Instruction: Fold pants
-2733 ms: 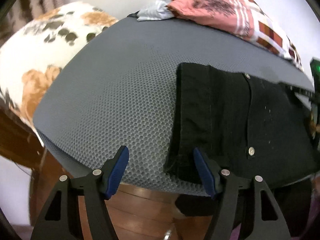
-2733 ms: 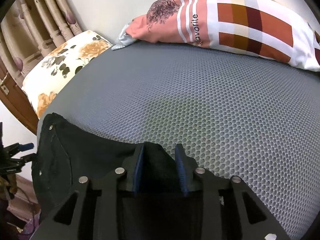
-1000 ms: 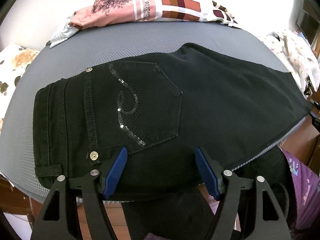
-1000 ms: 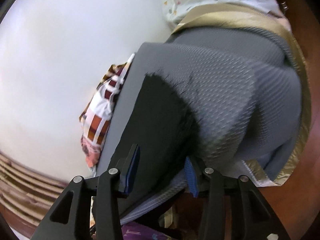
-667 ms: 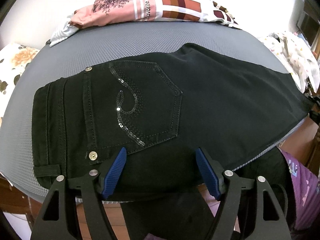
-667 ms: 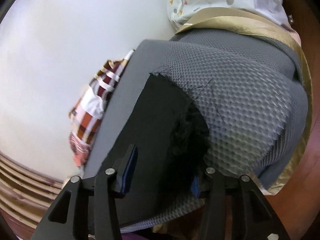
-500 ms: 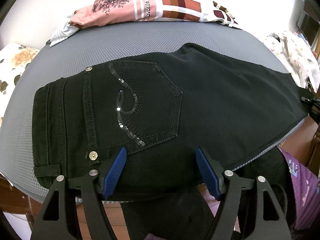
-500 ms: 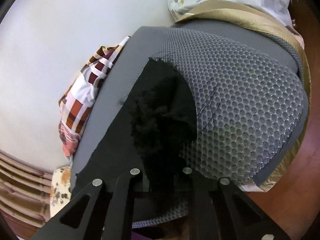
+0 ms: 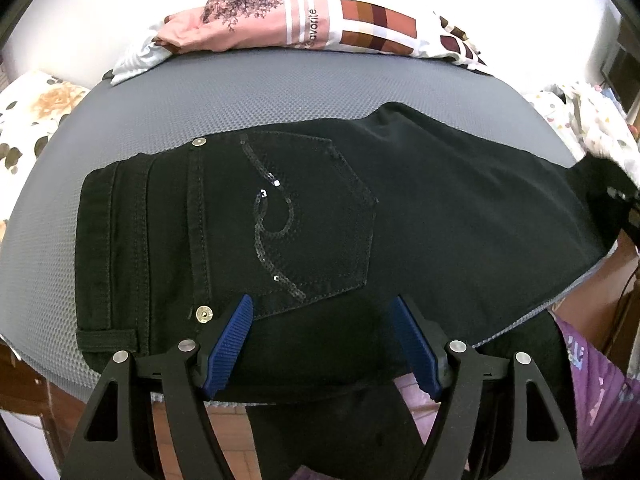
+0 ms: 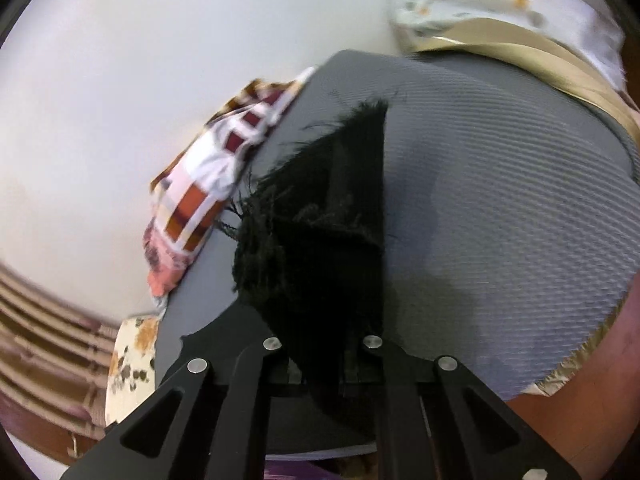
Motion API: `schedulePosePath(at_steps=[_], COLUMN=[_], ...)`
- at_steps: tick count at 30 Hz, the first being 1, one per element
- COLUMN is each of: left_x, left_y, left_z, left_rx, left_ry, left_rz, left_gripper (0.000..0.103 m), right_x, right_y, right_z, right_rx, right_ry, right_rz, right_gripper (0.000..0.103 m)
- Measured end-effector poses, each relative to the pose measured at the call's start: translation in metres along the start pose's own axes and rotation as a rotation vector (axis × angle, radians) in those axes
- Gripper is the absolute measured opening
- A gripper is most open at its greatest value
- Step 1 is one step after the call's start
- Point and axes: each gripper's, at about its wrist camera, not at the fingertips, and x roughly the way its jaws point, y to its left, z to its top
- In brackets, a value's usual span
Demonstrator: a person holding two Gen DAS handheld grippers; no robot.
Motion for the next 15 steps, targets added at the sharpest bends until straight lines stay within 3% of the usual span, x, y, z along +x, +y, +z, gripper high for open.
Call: schedulePosePath(at_steps=[8, 15], left_x=[0.000, 0.004], left_y=[-0.001, -0.004], left_z=[0.000, -0.001], left_rx=[0.001, 0.014], left_ry=[0.002, 0.016], left_rz=[0.001, 0.003], left_gripper=[0.073, 0.073], right_x=[0.050, 0.112], right_y=[0.077, 0.146], right_z=[-0.028, -0.077], right_rx=[-0.094, -0.195], right_ry=[0.110, 0.282], right_rz=[0.133, 0.242], right_gripper=[0.010, 0.010])
